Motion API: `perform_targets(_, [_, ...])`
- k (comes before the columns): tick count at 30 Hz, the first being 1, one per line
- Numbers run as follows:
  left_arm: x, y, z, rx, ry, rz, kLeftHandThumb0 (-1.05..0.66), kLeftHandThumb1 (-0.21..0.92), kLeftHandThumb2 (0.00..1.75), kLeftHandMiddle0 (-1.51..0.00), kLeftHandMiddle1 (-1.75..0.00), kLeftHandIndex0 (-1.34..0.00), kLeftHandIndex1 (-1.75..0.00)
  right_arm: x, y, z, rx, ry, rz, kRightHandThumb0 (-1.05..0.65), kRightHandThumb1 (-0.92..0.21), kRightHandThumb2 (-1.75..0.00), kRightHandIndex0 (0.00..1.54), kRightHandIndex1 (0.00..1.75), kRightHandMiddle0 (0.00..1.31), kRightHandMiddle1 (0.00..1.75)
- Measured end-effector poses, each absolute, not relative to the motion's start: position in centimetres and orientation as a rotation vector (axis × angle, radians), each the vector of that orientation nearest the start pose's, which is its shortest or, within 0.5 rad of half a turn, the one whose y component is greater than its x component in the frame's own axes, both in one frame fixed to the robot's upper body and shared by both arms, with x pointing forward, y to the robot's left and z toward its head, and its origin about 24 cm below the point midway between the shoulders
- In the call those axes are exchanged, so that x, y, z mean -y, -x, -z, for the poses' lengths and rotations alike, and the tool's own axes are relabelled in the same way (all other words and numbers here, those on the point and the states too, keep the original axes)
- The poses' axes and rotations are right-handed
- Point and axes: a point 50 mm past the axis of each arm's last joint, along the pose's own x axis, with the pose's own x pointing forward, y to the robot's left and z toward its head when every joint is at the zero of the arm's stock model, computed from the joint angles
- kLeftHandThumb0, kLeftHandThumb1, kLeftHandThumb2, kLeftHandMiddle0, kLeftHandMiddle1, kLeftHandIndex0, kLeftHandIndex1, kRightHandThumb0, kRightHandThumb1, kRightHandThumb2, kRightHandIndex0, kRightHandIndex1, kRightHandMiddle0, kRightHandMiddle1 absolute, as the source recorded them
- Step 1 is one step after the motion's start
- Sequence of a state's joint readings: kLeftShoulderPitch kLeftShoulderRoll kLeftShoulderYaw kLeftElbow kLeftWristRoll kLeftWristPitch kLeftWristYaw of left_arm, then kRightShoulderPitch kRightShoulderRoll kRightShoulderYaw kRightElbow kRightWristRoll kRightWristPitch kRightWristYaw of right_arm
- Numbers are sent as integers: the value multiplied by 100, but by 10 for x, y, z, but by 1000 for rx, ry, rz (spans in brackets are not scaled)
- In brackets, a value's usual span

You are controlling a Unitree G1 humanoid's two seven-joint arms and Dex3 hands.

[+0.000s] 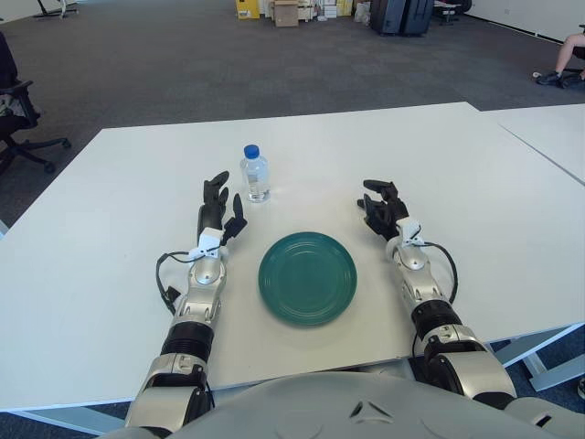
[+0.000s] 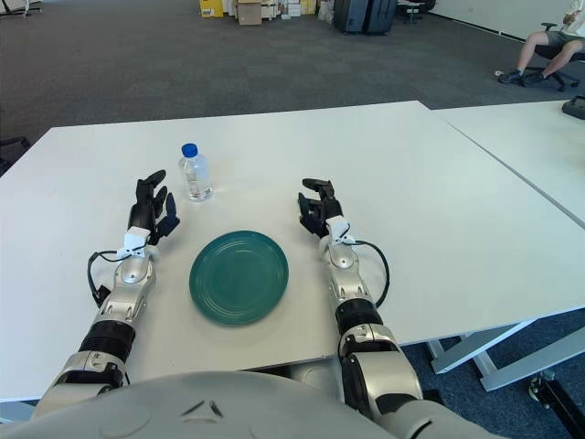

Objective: Put the bottle into the plate.

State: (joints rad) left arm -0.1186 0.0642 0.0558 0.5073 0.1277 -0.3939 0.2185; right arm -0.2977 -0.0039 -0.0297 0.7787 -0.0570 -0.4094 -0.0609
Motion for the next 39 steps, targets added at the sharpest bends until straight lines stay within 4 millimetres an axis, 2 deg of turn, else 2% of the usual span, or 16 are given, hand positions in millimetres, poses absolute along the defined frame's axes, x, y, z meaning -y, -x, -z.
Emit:
perform_targets(15, [-177,-261,4,27,-190,-204,-74,92,86,-36,0,0,-78,137,-288,18,-80,60,-14,-69,-92,-67,31,83,0,108])
perform_targets(21, [-179,-261,4,29,-205,-202,-76,92,86,-30,0,0,-70,137,-288,18,-82,58,-16,-69,-92,-67,30,83,0,107])
perform_targets(23, [-180,-261,4,31,-210,-202,-80,92,85,-26,0,0,-62,137,-288,19,-83,58,-18,-68,-92,-67,30,83,0,107])
perform_targets(27, [-180,-262,0,61,-244,-197,-95,92,70,-10,0,0,-30,137,-288,19,-83,57,-18,-68,-92,-65,30,83,0,108])
perform_targets(31, [-179,-266,-8,130,-274,-199,-103,92,52,-2,0,0,-8,138,-288,19,-80,57,-17,-69,-92,-65,30,83,0,107])
perform_targets(39, [-175,-278,-21,222,-274,-206,-105,92,21,0,0,0,0,137,-288,19,-79,56,-27,-70,-92,-65,30,83,0,105])
